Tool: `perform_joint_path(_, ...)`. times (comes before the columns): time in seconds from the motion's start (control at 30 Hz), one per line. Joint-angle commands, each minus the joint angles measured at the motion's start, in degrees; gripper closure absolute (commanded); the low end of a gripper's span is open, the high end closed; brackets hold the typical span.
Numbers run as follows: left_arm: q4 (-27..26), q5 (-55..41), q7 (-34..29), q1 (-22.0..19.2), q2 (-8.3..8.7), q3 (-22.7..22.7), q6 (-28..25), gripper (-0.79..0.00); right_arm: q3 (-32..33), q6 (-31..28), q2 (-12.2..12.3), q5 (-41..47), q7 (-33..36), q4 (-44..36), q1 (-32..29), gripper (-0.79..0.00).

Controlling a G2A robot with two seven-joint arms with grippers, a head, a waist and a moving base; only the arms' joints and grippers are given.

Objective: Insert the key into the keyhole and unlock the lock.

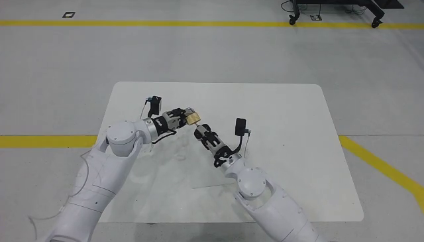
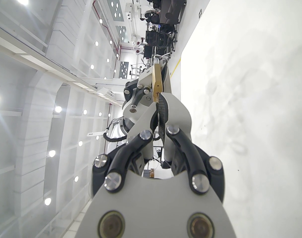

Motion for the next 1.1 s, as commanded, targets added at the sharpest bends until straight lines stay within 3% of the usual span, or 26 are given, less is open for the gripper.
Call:
perform_joint_path(0.0,0.0,0.06,-0.19,-0.03,-0.01,-0.01,-0.02,0.0,0.01,0.07,-0.11,-0.26,-0.32,0.04,0.02,0.0)
perform_joint_path(0.7,1.13,-1.83,-0.79,-0.72,-0.43,-0.14,2.58,0.0,-0.52,-0.45,-1.27,-5.24,-3.36,0.51,-0.42,0.0)
perform_joint_path(1.07,0.87,-0.61,-1.97,-0.57,-0.41,-0.17,0.08,0.0,0.26,-0.14,-1.79,-5.22,-3.59,0.56,-0.61,0.0)
